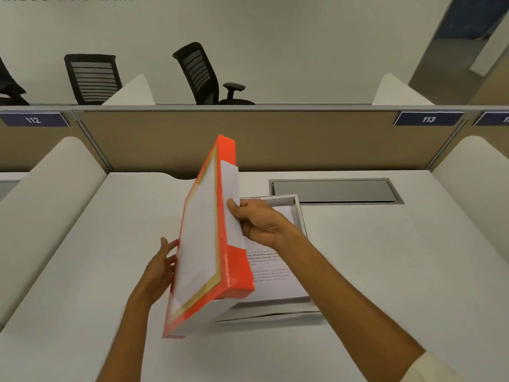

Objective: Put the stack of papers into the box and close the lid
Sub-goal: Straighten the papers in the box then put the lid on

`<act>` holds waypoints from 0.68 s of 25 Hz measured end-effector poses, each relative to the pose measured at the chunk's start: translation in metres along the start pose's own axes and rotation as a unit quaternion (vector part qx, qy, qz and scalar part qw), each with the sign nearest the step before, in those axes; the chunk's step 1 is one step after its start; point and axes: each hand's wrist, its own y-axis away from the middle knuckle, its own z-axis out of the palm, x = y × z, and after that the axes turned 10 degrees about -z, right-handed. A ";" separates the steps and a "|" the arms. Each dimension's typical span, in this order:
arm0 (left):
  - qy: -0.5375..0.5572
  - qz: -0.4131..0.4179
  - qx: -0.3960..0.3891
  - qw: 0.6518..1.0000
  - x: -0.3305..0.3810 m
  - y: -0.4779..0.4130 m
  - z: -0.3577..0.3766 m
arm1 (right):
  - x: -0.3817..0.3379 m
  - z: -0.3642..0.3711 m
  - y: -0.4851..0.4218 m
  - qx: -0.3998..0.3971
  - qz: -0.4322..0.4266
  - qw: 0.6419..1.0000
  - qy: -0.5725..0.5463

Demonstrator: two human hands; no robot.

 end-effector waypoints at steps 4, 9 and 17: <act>0.029 0.015 -0.037 0.999 -0.007 0.002 0.017 | -0.010 -0.061 0.024 -0.006 -0.007 1.000 0.023; -0.057 0.103 0.044 0.992 -0.015 0.002 0.055 | 0.007 -0.131 0.052 0.051 -0.030 0.977 0.203; -0.213 0.169 0.104 0.957 -0.027 -0.010 0.106 | 0.077 -0.185 0.042 0.209 -0.046 0.869 0.445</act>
